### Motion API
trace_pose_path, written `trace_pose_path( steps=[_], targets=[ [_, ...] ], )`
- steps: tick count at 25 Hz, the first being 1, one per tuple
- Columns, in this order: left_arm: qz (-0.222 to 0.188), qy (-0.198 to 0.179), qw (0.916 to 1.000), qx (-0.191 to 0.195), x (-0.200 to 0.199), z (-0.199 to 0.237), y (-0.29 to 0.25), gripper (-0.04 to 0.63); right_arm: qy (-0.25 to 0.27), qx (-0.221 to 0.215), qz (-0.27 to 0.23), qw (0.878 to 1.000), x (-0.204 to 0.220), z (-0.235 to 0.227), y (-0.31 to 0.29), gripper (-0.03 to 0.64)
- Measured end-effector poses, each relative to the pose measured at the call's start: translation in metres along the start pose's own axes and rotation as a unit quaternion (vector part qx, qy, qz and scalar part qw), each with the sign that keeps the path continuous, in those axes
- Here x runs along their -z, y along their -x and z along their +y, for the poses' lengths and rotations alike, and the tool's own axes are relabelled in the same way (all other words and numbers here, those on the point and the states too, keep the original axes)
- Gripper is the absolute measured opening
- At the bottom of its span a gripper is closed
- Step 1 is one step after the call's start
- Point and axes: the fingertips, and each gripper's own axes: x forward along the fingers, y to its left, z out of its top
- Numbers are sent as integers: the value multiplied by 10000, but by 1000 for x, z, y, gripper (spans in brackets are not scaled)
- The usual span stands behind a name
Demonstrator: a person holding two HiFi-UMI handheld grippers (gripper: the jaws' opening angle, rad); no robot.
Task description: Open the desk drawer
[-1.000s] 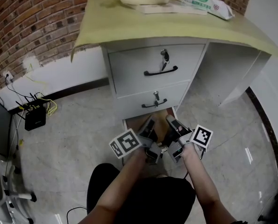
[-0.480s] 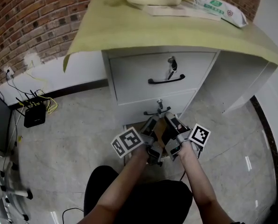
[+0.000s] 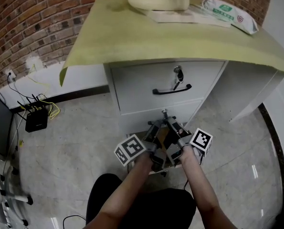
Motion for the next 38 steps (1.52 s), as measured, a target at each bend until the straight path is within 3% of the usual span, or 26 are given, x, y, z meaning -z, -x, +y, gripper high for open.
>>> trace_pose_path(
  steps=[7, 10, 16, 38],
  targets=[
    [119, 86, 9999, -13, 0, -2, -1, 152, -35, -91, -76, 9999, -1, 0, 0, 91],
    [98, 63, 9999, 121, -1, -11, -2, 47, -27, -135, -16, 9999, 0, 3, -1, 51],
    [39, 252, 9996, 147, 0, -11, -3, 41, -250, -282, -35, 9993, 0, 5, 0, 38],
    [116, 68, 9998, 111, 20, -19, 17, 40, -312, -359, -94, 9988, 11, 10, 27, 37]
  ],
)
